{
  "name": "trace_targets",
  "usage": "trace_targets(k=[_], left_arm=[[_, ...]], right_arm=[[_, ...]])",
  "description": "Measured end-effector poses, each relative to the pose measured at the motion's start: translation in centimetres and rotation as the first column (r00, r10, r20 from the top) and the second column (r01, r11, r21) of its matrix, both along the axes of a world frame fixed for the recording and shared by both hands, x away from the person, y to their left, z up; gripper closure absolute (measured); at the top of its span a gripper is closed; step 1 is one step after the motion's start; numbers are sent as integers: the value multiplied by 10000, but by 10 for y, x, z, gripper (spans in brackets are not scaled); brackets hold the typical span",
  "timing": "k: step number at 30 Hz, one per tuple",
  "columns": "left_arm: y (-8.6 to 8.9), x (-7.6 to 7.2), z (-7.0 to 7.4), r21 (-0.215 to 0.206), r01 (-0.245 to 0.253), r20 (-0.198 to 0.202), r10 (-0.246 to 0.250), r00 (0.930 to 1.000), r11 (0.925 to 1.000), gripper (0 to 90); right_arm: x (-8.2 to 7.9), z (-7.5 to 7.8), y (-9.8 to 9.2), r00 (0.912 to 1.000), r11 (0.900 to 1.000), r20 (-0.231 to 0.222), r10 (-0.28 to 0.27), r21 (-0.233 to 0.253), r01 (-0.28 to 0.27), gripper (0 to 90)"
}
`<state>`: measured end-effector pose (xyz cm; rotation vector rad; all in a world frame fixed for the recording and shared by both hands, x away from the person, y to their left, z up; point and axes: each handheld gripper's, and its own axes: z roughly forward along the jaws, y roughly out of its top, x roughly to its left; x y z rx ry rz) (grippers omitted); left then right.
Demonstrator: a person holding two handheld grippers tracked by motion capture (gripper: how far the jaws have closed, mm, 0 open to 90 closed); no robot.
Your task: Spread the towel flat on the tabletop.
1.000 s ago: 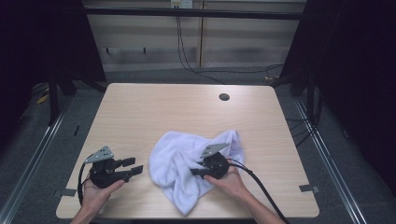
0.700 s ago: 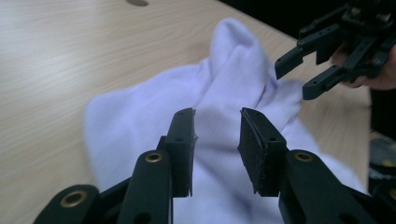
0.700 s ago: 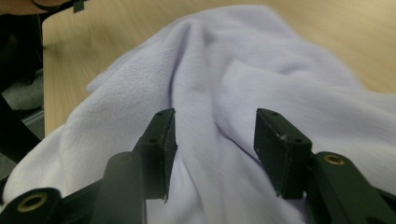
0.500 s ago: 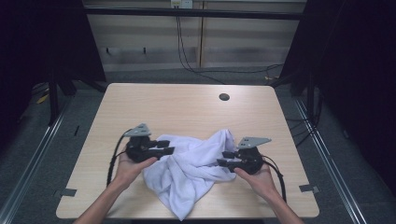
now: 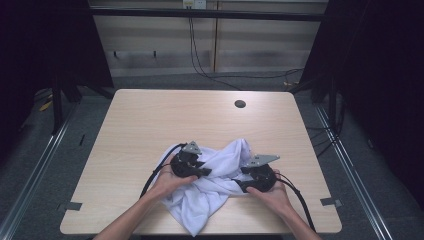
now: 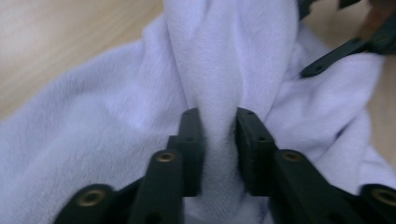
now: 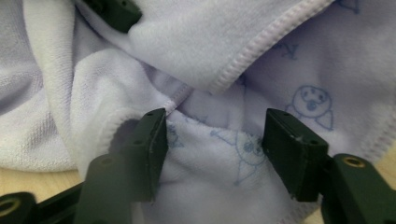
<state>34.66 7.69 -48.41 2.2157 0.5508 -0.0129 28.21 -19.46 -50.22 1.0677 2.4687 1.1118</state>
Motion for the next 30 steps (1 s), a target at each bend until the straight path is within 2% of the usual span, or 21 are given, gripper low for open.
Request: trace_targets(k=[1,2,3,4,5,8,13,15,16,17,18,19,20,21,22,24,25,26,27,29,30], left_arm=[[0,0,0,0,0,0,0,10000,10000,761],[7,2,7,-475,-105,-84,101,9999,9988,767],[7,2,7,-475,-105,-84,101,9999,9988,769],[17,3,16,-1138,-340,-180,322,9993,9929,786],[17,3,16,-1138,-340,-180,322,9993,9929,813],[39,6,33,-2033,-756,-107,750,9971,9762,814],[76,10,47,-2615,-1600,55,1673,9859,9518,834],[84,7,49,-2777,-1658,16,1730,9849,9463,836],[87,3,53,-2886,-1647,73,1742,9847,9432,836],[87,3,53,-2886,-1647,73,1742,9847,9432,836],[89,1,58,-3092,-1688,156,1824,9831,9359,837],[90,1,62,-3223,-1684,196,1844,9827,9316,837],[91,-1,75,-3616,-1706,389,1976,9795,9166,837],[91,-1,75,-3616,-1706,389,1976,9795,9166,838],[93,0,84,-3836,-1773,452,2101,9766,9063,838],[93,7,107,-4005,-1995,739,2485,9658,8943,839],[93,7,107,-4005,-1995,739,2485,9658,8943,839],[95,12,120,-4150,-2104,850,2679,9597,8851,839],[96,16,129,-4292,-2143,925,2787,9559,8774,839],[94,27,156,-4235,-2304,1436,3160,9378,8761,839],[91,33,166,-4027,-2407,1653,3287,9299,8831,839]], right_arm=[[0,0,0,10000,10000,0,0,0,0,449],[-2,1,2,9998,9998,-39,180,28,-180,602],[-5,2,3,9996,9996,-47,280,8,-280,683],[-6,2,4,9994,9995,-109,320,22,-320,714],[-6,2,4,9994,9995,-109,320,22,-320,714],[-4,4,4,9993,9998,-305,208,21,-207,753],[6,7,-11,9974,9985,-469,-552,-84,549,767],[10,10,-21,9949,9961,-571,-835,225,849,767],[12,21,-30,9915,9882,-512,-1193,905,1236,767],[12,21,-30,9915,9882,-512,-1193,905,1236,767],[14,40,-38,9893,9791,-66,-1457,1424,1452,766],[14,40,-38,9893,9791,-66,-1457,1424,1452,766],[14,58,-43,9865,9703,299,-1611,1877,1528,767],[14,58,-43,9865,9703,299,-1611,1877,1528,767],[15,66,-44,9848,9676,514,-1662,2012,1528,768],[22,100,-44,9752,9582,1114,-1910,2367,1606,773],[22,100,-44,9752,9582,1114,-1910,2367,1606,773],[25,113,-44,9718,9557,1310,-1962,2475,1596,774],[35,143,-45,9623,9452,1686,-2133,2849,1596,775],[44,166,-44,9545,9387,1950,-2255,3056,1594,776],[49,179,-43,9485,9378,2112,-2360,3053,1654,776]])
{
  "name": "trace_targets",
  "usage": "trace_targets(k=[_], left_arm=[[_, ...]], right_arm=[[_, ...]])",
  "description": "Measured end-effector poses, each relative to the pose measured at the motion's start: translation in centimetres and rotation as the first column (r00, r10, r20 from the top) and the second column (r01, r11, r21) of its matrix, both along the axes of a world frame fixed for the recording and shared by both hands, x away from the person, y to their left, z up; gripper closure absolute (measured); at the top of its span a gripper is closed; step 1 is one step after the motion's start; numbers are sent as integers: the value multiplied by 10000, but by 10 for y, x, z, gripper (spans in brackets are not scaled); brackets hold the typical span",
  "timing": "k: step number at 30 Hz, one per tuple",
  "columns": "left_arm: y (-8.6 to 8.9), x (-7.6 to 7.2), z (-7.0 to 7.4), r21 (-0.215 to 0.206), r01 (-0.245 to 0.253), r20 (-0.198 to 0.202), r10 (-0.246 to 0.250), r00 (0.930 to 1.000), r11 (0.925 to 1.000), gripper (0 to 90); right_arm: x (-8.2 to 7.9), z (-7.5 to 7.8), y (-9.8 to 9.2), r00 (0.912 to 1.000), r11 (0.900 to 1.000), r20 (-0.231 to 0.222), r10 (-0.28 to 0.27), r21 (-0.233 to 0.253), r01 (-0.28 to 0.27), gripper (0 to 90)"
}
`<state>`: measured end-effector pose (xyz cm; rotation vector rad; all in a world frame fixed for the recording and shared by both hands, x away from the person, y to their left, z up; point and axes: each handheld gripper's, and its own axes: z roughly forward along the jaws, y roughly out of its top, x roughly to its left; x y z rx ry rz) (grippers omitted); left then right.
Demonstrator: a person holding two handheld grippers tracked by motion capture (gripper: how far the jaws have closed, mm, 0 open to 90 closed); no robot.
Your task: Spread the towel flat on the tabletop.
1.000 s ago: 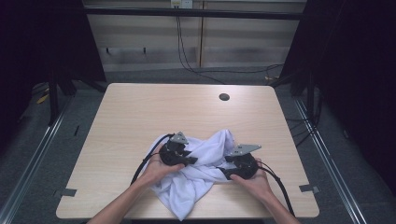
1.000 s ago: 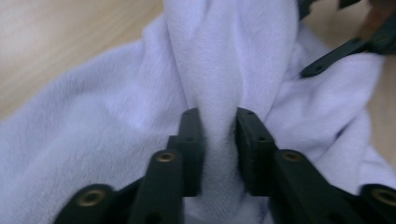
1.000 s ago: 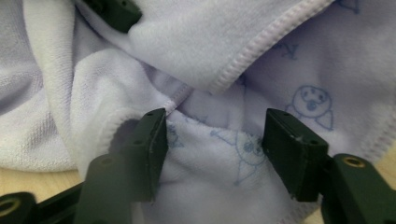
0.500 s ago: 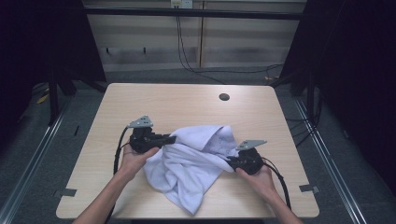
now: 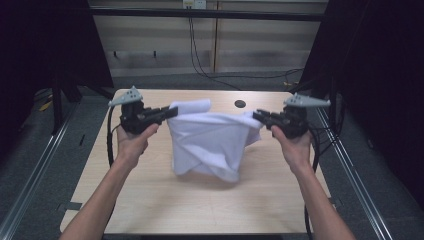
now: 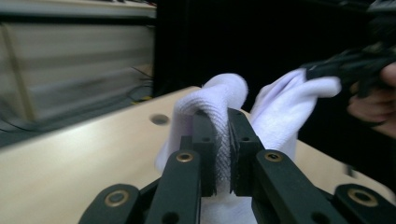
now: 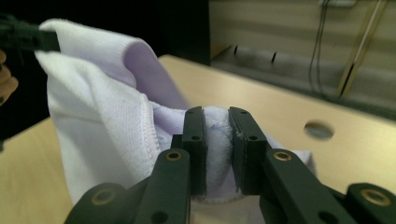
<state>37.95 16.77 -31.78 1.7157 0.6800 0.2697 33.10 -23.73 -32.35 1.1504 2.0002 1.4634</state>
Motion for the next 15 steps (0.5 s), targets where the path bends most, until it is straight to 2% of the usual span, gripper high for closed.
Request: trace_targets(k=[1,3,5,6,8,9,11,12,14,15], left_arm=[[-3,5,10,108,-128,75,127,9999,9999,839],[-5,13,30,-215,-357,339,364,9988,9991,839],[-6,15,49,-326,-490,836,516,9952,9983,839],[-6,14,57,-398,-496,1024,535,9933,9980,839],[-8,7,68,-271,-406,1533,443,9872,9988,839],[-9,2,69,-316,-295,1579,341,9869,9991,839],[-10,-10,59,22,34,1560,-37,9878,10000,838],[-10,-14,47,161,264,1364,-284,9902,9995,838],[-10,-23,15,352,705,730,-729,9947,9969,835],[-10,-27,-6,339,927,242,-936,9953,9951,834]], right_arm=[[6,13,2,9998,9999,175,-94,-138,96,776],[19,37,4,9983,9988,424,-410,-232,420,777],[30,60,2,9954,9980,749,-592,-159,605,777],[34,71,0,9935,9980,956,-618,-52,626,777],[33,89,-2,9854,9971,1535,-740,299,702,777],[31,94,-2,9821,9968,1733,-734,432,669,777],[23,91,0,9814,9981,1820,-605,239,571,777],[19,81,-1,9842,9986,1686,-537,91,530,778],[11,50,-4,9936,9991,1077,-338,-225,364,779],[7,29,-7,9976,9990,650,-258,-351,281,779]])
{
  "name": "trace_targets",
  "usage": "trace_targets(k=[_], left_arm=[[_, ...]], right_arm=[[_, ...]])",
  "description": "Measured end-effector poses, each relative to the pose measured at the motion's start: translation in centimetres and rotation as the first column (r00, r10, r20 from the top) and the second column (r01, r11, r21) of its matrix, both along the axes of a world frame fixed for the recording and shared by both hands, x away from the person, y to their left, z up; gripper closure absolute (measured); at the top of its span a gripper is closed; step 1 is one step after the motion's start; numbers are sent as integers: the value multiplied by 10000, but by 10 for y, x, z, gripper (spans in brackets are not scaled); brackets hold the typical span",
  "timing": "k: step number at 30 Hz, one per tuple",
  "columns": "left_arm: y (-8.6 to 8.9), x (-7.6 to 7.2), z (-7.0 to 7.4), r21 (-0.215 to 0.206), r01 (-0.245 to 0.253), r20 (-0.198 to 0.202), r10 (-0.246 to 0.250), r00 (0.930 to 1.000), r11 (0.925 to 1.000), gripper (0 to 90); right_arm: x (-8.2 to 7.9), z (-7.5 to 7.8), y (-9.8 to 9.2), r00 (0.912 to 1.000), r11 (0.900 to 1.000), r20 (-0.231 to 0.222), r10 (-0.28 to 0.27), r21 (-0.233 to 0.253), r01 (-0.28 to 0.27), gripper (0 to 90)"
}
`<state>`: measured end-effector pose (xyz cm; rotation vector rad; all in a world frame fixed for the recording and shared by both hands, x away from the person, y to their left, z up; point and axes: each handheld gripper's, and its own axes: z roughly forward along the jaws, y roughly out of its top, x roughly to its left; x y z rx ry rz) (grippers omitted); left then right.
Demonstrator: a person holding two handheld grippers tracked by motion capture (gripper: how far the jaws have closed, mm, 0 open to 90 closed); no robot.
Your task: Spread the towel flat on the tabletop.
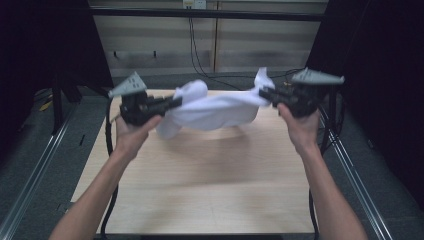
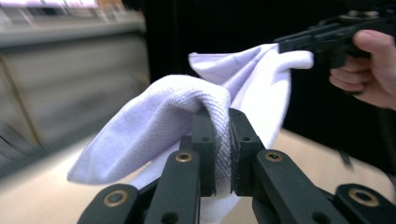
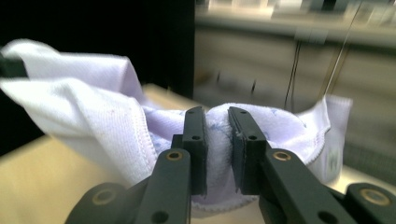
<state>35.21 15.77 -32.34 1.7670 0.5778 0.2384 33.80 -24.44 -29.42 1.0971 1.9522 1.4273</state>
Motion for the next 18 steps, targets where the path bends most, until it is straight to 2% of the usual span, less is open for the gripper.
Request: trace_targets(k=[1,2,3,4,5,6,7,8,9,10,11,12,13,14,15,18], left_arm=[[0,0,0,0,0,0,0,10000,10000,833],[-1,-5,-21,126,149,-481,-143,9987,9998,832],[-4,-9,-41,340,369,-909,-337,9953,9987,830],[-6,-15,-60,544,608,-1274,-535,9904,9967,830],[-9,-22,-80,773,1010,-1759,-862,9806,9919,809],[-11,-25,-89,871,1341,-2057,-1139,9720,9871,769],[-13,-33,-105,1362,2015,-2346,-1660,9578,9700,723],[-13,-33,-105,1362,2015,-2346,-1660,9578,9700,680],[-12,-36,-109,1267,2081,-2485,-1720,9532,9699,680],[-10,-37,-111,1120,2184,-2573,-1840,9486,9694,643],[-6,-36,-112,1017,2168,-2600,-1844,9478,9709,634],[-3,-35,-113,918,2032,-2558,-1741,9509,9748,606],[2,-30,-116,666,1831,-2692,-1590,9499,9808,556],[5,-27,-119,620,1619,-2708,-1395,9525,9849,538],[5,-27,-119,620,1619,-2708,-1395,9525,9849,510],[13,-18,-127,480,1138,-2984,-945,9498,9923,464]], right_arm=[[0,0,0,10000,10000,0,0,0,0,779],[-9,-46,-4,9950,9997,-983,191,-148,-206,781],[-14,-68,-5,9895,9991,-1428,220,-321,-269,782],[-14,-68,-5,9895,9991,-1428,220,-321,-269,782],[-26,-111,-8,9736,9979,-2259,319,-477,-437,783],[-30,-122,-8,9687,9968,-2455,366,-601,-529,783],[-36,-135,-10,9638,9968,-2640,374,-583,-546,783],[-36,-135,-10,9638,9968,-2640,374,-583,-546,783],[-40,-146,-11,9567,9960,-2879,428,-624,-634,783],[-44,-156,-14,9535,9951,-2989,390,-747,-641,783],[-46,-161,-16,9521,9955,-3035,371,-720,-618,783],[-48,-168,-20,9459,9951,-3230,316,-789,-601,782],[-47,-177,-23,9395,9908,-3426,35,-1258,-496,781],[-46,-179,-24,9376,9880,-3475,-148,-1492,-397,781],[-44,-182,-26,9362,9840,-3483,-478,-1777,-159,780],[-36,-187,-33,9324,9794,-3539,-733,-2018,4,774]])
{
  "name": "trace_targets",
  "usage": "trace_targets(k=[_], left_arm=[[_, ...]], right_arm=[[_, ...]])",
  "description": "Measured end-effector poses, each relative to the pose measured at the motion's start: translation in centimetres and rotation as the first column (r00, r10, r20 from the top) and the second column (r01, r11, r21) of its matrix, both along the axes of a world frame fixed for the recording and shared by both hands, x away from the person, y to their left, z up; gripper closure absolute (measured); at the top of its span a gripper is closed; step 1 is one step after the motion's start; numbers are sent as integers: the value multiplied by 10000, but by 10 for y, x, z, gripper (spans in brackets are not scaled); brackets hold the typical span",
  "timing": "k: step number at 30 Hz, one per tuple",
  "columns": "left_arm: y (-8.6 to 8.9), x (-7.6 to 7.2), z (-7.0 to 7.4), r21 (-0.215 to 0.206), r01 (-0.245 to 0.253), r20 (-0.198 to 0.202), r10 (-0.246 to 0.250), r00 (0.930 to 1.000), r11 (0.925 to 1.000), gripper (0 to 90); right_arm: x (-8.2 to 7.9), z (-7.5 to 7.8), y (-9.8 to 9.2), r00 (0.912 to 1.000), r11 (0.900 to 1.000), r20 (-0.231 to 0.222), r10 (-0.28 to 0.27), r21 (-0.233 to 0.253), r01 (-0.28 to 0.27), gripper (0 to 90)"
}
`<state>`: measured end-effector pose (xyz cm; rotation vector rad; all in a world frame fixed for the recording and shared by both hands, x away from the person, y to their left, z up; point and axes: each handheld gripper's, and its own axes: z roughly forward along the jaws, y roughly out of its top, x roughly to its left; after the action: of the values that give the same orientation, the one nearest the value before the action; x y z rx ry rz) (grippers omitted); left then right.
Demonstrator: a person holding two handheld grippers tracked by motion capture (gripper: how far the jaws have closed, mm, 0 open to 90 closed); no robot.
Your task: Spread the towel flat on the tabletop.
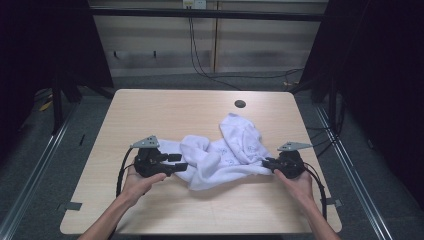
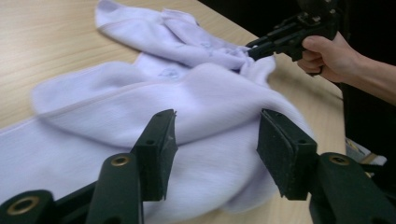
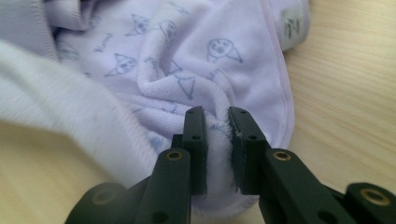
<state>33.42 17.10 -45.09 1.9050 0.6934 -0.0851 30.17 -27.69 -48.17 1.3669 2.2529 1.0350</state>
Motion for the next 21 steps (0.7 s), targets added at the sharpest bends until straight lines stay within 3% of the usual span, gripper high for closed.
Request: trace_targets(k=[1,4,5,6,7,8,9,11,13,17,18,19,21], left_arm=[[5,5,-6,185,-342,-62,343,9994,9992,465],[6,10,-15,429,-454,-304,467,9984,9980,493],[5,13,-23,911,-336,-406,374,9985,9953,493],[3,17,-35,1486,-323,-454,394,9982,9884,547],[3,17,-35,1486,-323,-454,394,9982,9884,570],[2,19,-41,1765,-320,-485,412,9980,9838,570],[0,21,-47,2222,-330,-379,425,9984,9744,623],[-1,22,-51,2625,-296,-275,382,9989,9645,762],[-5,17,-51,2819,-160,-179,219,9996,9593,860],[-7,3,-51,2724,72,-609,97,9981,9622,877],[-7,-10,-51,2612,328,-836,-112,9964,9647,877],[-7,-10,-51,2612,328,-836,-112,9964,9647,873],[-6,-24,-52,2339,615,-1154,-351,9927,9703,860]], right_arm=[[5,-3,-4,9995,9994,52,-318,-163,319,757],[10,-6,-8,9979,9977,143,-628,-263,631,682],[10,-5,-8,9978,9974,195,-639,-322,645,633],[6,2,-9,9961,9971,531,-700,-252,714,540],[4,6,-10,9952,9976,721,-669,-127,679,516],[4,6,-10,9952,9976,721,-669,-127,679,516],[1,13,-9,9936,9974,869,-727,51,726,500],[-6,23,-6,9905,9983,1264,-535,315,499,484],[-13,28,6,9915,9988,1300,-16,494,-48,478],[-14,27,27,9911,9955,1146,679,575,-748,477],[-13,30,44,9852,9882,1141,1277,700,-1362,478],[-13,30,44,9852,9882,1141,1277,700,-1362,478],[-10,35,72,9731,9713,1114,2019,1052,-2135,495]])
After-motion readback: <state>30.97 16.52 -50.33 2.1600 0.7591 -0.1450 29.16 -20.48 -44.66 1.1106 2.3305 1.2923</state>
